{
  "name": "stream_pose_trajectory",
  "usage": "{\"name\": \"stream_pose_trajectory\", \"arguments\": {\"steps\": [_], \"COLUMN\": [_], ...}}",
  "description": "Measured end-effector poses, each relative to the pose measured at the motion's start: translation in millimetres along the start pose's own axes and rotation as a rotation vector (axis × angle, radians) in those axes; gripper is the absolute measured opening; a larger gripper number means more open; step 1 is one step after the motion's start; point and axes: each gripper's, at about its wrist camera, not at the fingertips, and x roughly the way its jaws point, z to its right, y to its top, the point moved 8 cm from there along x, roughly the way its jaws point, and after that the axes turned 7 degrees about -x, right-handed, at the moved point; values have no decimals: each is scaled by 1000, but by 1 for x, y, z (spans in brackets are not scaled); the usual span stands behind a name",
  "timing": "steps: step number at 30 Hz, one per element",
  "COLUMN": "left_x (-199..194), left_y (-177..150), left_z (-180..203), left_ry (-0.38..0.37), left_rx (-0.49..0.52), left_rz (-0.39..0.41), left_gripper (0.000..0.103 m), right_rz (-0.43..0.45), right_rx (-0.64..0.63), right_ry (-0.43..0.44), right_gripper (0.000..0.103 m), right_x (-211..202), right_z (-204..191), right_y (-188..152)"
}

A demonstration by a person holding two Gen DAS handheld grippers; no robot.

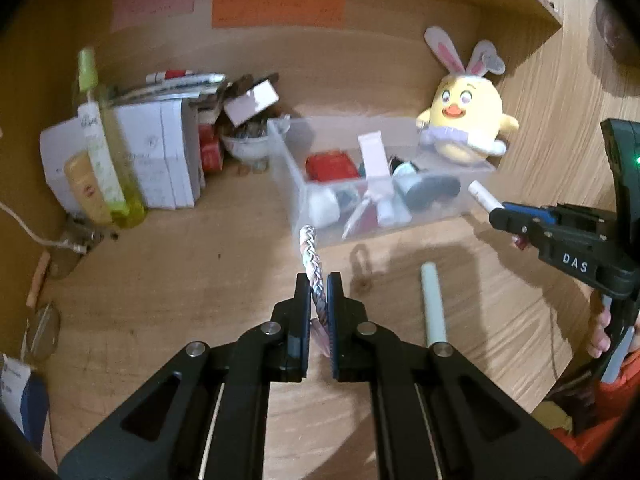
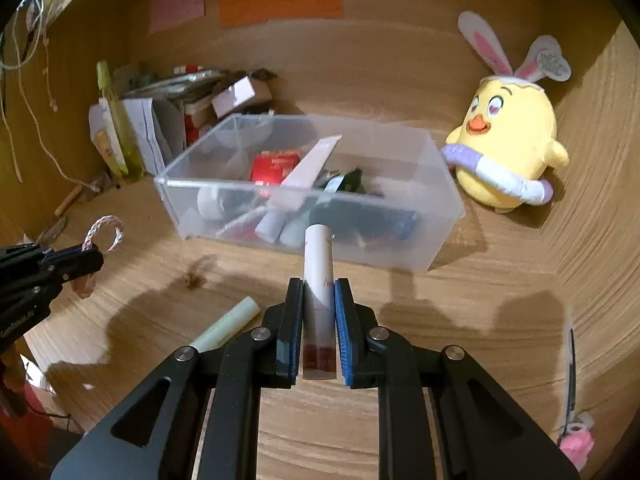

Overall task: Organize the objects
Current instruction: 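Carry the bracelet and lip-gloss tube into the clear box and open both tools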

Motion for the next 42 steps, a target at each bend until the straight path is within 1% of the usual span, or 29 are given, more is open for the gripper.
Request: {"name": "stream_pose_trajectory", "arguments": {"steps": [7, 13, 22, 26, 35, 42], "left_x": [-1, 1, 15, 21, 33, 46], "left_y": [22, 43, 76, 87, 112, 125], "left_z": [11, 16, 23, 29, 40, 46], "left_ry": [-10, 7, 10, 0, -16, -19], "left_rx": [0, 0, -7, -2, 0, -7], "left_rz": [38, 76, 106, 113, 133, 136], "left_gripper": [7, 7, 7, 7, 7, 7], "right_rz": [49, 90, 118, 121, 136, 149], "right_rx": [3, 2, 4, 22, 30, 23], "right_ry": [-4, -4, 0, 40, 36, 27], "right_gripper": [14, 14, 14, 14, 14, 14], "right_x": [-12, -19, -11, -6, 3, 9], "right_z": [12, 24, 43, 47, 58, 64], "right_y": [17, 31, 53, 61, 79, 94]}}
